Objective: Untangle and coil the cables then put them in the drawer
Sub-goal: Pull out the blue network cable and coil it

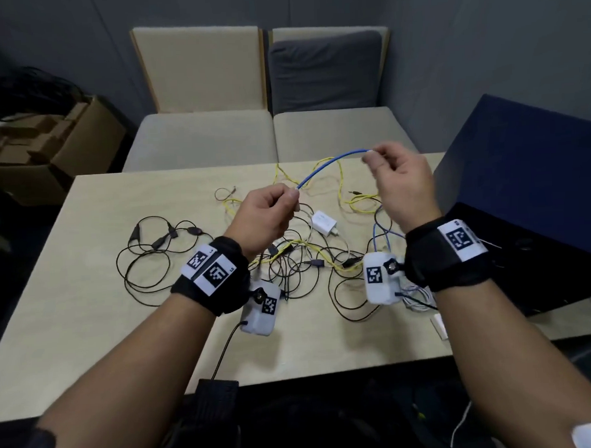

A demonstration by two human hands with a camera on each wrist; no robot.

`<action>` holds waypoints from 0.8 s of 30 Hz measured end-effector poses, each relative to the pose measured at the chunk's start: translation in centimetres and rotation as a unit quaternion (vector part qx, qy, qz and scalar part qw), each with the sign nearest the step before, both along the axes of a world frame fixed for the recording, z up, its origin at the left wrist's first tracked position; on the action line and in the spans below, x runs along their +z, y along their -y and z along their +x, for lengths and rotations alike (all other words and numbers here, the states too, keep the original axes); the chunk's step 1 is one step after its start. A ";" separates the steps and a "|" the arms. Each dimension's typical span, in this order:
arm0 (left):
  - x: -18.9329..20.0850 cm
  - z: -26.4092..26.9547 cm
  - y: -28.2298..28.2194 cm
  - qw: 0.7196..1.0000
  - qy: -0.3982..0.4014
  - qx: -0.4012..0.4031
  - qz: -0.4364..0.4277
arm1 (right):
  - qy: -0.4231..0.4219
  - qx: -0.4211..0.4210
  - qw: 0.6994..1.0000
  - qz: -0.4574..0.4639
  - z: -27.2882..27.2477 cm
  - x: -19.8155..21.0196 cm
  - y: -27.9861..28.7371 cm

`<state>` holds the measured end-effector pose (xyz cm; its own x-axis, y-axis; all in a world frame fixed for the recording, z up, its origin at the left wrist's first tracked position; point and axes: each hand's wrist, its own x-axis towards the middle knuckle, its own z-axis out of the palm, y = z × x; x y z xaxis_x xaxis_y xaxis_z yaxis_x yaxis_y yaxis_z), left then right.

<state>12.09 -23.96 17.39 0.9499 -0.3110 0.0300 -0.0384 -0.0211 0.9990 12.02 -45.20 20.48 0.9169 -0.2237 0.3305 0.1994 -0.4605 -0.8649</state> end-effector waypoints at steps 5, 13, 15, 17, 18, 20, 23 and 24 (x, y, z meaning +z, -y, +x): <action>-1.1 -0.3 0.1 0.999 -0.007 -0.012 0.029 | 0.015 -0.031 0.999 0.017 -0.1 0.2 1.6; -2.1 -1.6 0.6 0.994 -0.073 -0.076 -0.007 | 0.029 -0.034 0.995 0.092 -0.3 0.2 1.7; -2.1 -1.7 0.5 0.995 -0.077 -0.067 0.005 | 0.033 -0.025 0.994 0.101 -0.1 0.4 1.8; -1.9 -1.9 0.5 0.995 -0.075 -0.066 -0.016 | 0.026 -0.030 0.996 0.082 0.1 0.3 2.0; -1.6 -1.9 0.4 0.993 -0.077 -0.071 -0.046 | 0.015 -0.035 0.996 0.076 0.3 0.0 2.2; -0.8 -2.0 0.3 0.986 -0.087 -0.089 -0.109 | -0.014 -0.049 0.996 0.066 0.6 -0.8 2.4; 0.6 -2.2 0.4 0.970 -0.102 -0.135 -0.174 | -0.054 -0.062 0.996 0.044 0.9 -2.3 2.3; 1.0 -2.4 0.6 0.964 -0.107 -0.147 -0.192 | -0.063 -0.065 0.995 0.037 0.9 -2.7 2.2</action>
